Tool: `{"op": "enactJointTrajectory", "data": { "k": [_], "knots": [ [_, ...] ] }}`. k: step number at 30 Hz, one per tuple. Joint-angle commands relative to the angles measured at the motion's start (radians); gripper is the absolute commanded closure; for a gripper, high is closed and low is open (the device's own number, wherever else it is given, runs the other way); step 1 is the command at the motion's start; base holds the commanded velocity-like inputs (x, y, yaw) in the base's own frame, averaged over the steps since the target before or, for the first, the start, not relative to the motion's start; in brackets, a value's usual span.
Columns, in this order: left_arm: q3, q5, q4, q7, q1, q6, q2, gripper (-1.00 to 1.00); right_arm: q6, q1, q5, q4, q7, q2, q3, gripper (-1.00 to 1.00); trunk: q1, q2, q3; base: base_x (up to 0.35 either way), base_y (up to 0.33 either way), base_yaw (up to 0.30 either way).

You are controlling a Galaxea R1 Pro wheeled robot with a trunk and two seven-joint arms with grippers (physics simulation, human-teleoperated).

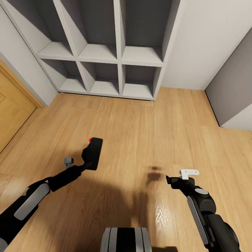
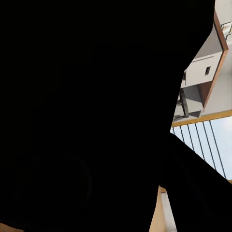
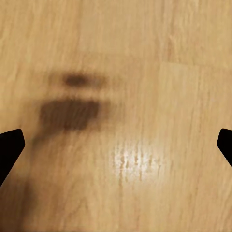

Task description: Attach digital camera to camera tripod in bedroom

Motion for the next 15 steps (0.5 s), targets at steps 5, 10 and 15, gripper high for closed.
{"op": "enactJointTrajectory", "data": {
  "k": [5, 10, 15],
  "knots": [
    [-0.003, 0.011, 0.001, -0.001, -0.001, 0.008, -0.001, 1.00, 0.005, -0.001, -0.003, -0.001, -0.005, 0.000, 0.000, -1.00, 0.000, 0.000, -0.001, 0.000, 0.000, 0.000],
    [-0.003, 0.002, -0.005, 0.002, -0.001, 0.007, -0.001, 1.00, 0.004, 0.000, -0.003, -0.001, -0.005, -0.001, 0.000, -1.00, -0.001, 0.000, 0.003, 0.000, 0.000, 0.000],
    [-0.003, -0.010, -0.013, 0.024, -0.001, 0.007, -0.002, 1.00, 0.005, 0.000, -0.003, -0.001, -0.005, 0.000, 0.000, -1.00, -0.002, 0.001, 0.015, 0.000, 0.000, 0.000]
  ]
}}
